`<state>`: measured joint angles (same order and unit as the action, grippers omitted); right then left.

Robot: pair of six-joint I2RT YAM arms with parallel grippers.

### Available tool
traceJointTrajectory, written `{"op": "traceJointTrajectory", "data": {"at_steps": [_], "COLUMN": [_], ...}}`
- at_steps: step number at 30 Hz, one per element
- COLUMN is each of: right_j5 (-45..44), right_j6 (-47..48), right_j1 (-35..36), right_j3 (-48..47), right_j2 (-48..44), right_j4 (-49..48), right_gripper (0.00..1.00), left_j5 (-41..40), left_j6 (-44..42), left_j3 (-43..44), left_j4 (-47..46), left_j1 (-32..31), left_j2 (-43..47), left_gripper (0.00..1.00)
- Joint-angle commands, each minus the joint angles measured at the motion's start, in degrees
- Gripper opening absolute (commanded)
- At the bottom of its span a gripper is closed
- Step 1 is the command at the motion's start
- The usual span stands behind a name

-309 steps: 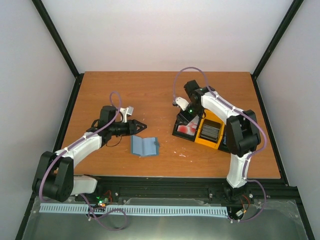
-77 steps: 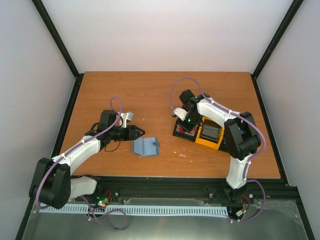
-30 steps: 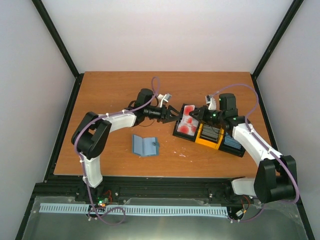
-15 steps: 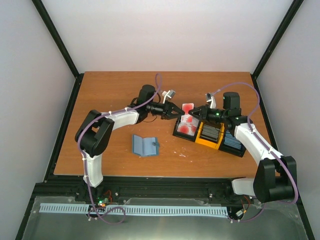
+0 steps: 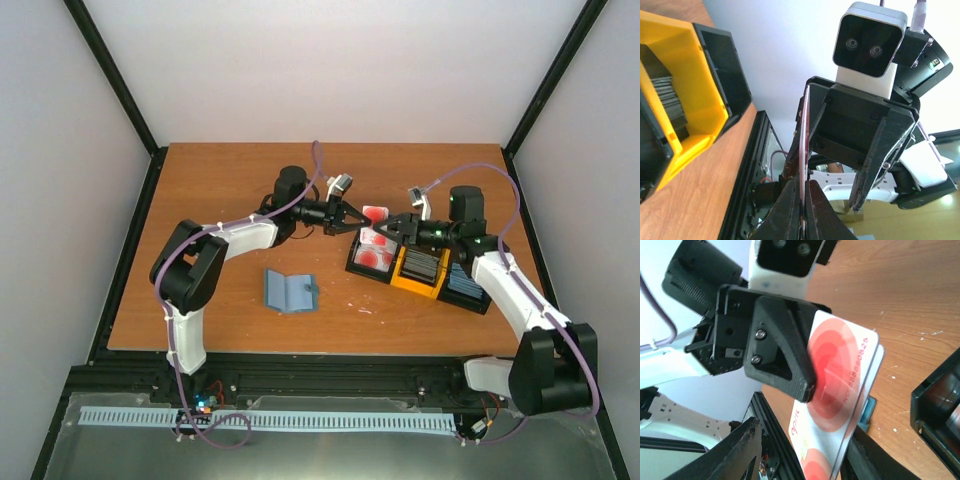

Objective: Put the credit cards into the card holder
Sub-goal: Pick up the credit card from the storage box.

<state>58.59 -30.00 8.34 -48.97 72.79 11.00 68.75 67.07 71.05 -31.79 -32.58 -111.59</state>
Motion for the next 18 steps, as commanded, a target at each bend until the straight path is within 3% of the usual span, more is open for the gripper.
{"op": "traceJointTrajectory", "data": {"at_steps": [1,8,18], "right_j5": [4.1,2.0,-4.5], "right_j6": [1.3,-3.0,-13.6], "right_j1": [-0.1,-0.1,-0.2], "right_j3": [3.5,7.4,7.0], "right_j2": [-5.5,-9.5,-12.2], "right_j4": [-4.3,-11.1,-21.1], "right_gripper": [0.43,0.4,0.35], "left_j5": [-0.6,-0.2,4.2], "left_j6": [3.1,9.3,4.4], "left_j3": [3.3,3.6,0.3], "left_j4": [-2.7,-9.2,-13.1], "left_j1": [0.6,1.9,2.6], "left_j2": [2.1,4.3,8.1], "left_gripper": [0.01,0.01,0.01]}}
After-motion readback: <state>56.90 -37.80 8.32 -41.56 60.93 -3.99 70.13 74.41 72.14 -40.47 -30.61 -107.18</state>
